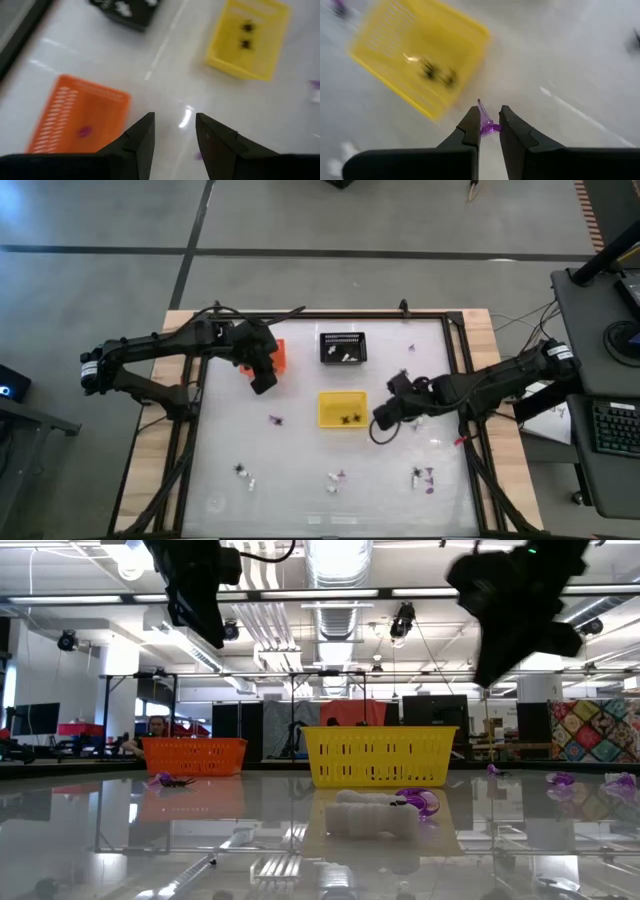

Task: Sort Halloween decoration
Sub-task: Put the violet witch hat toy into the orange bin

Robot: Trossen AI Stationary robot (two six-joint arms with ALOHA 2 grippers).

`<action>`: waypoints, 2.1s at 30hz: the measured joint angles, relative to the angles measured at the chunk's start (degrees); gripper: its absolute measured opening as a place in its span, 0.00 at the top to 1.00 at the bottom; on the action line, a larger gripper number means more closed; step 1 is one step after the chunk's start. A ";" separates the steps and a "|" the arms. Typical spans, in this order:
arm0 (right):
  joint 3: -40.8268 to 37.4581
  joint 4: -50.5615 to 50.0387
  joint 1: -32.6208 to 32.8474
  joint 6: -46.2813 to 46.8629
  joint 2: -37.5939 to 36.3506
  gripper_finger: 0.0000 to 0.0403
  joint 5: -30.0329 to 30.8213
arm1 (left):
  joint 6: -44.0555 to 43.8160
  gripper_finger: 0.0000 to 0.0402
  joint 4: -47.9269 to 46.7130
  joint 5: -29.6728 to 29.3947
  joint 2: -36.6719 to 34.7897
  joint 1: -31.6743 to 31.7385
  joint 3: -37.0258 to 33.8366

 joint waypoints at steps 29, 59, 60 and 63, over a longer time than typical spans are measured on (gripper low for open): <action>31.70 18.40 -25.12 -35.41 30.56 0.92 -17.77 | 13.65 0.69 -3.04 -2.21 -0.07 20.48 0.00; 72.33 14.76 -29.44 -40.10 62.82 0.92 -25.89 | 27.12 0.69 -2.36 -1.88 -0.13 33.44 -0.40; 72.58 14.81 -29.49 -40.27 63.22 0.92 -25.87 | 27.15 0.69 -2.34 -1.90 -0.13 33.46 -0.48; 72.84 14.83 -29.99 -40.88 63.90 0.92 -26.04 | 27.13 0.69 -2.28 -1.88 -0.15 33.53 -0.95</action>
